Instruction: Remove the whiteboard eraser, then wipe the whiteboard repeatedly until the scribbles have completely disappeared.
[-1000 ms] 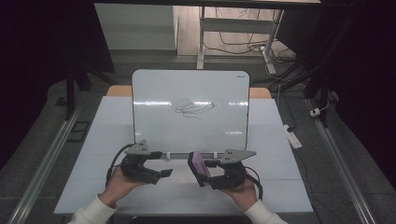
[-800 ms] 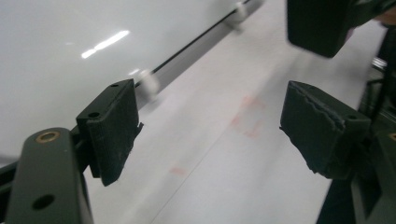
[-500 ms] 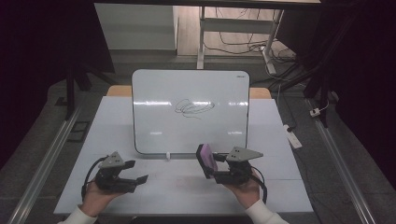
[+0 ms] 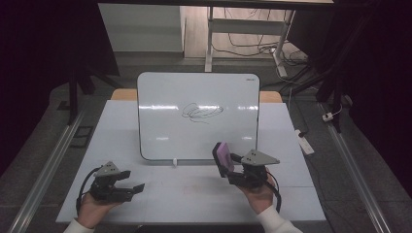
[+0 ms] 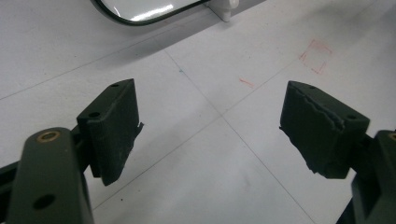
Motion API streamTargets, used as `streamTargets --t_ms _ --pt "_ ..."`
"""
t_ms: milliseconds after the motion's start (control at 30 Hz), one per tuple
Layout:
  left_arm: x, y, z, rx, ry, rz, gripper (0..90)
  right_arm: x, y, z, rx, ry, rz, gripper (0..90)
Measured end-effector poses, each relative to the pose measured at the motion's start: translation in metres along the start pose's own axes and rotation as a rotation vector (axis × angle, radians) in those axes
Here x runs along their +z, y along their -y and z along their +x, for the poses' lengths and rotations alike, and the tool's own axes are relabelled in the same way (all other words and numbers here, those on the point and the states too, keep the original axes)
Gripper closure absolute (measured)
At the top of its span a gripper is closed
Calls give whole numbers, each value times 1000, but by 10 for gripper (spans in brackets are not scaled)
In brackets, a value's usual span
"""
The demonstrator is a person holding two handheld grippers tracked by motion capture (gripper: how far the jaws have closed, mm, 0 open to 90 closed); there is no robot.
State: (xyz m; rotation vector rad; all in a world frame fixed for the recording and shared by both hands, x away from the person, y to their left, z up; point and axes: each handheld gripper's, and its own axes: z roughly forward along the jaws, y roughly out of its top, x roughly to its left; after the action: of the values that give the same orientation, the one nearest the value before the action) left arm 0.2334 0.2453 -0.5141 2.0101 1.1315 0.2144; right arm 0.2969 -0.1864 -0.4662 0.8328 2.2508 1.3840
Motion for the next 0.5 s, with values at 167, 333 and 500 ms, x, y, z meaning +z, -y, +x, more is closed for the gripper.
streamTargets --t_ms 167,333,500 --pt "-2 -2 2 -14 10 -13 204 1 -14 -8 -23 70 -20 405" --pt "-2 -1 3 -14 13 -10 204 7 -40 -20 -16 150 -63 405" --pt "-2 0 4 -14 16 -11 204 16 -64 -32 -21 238 -81 405"
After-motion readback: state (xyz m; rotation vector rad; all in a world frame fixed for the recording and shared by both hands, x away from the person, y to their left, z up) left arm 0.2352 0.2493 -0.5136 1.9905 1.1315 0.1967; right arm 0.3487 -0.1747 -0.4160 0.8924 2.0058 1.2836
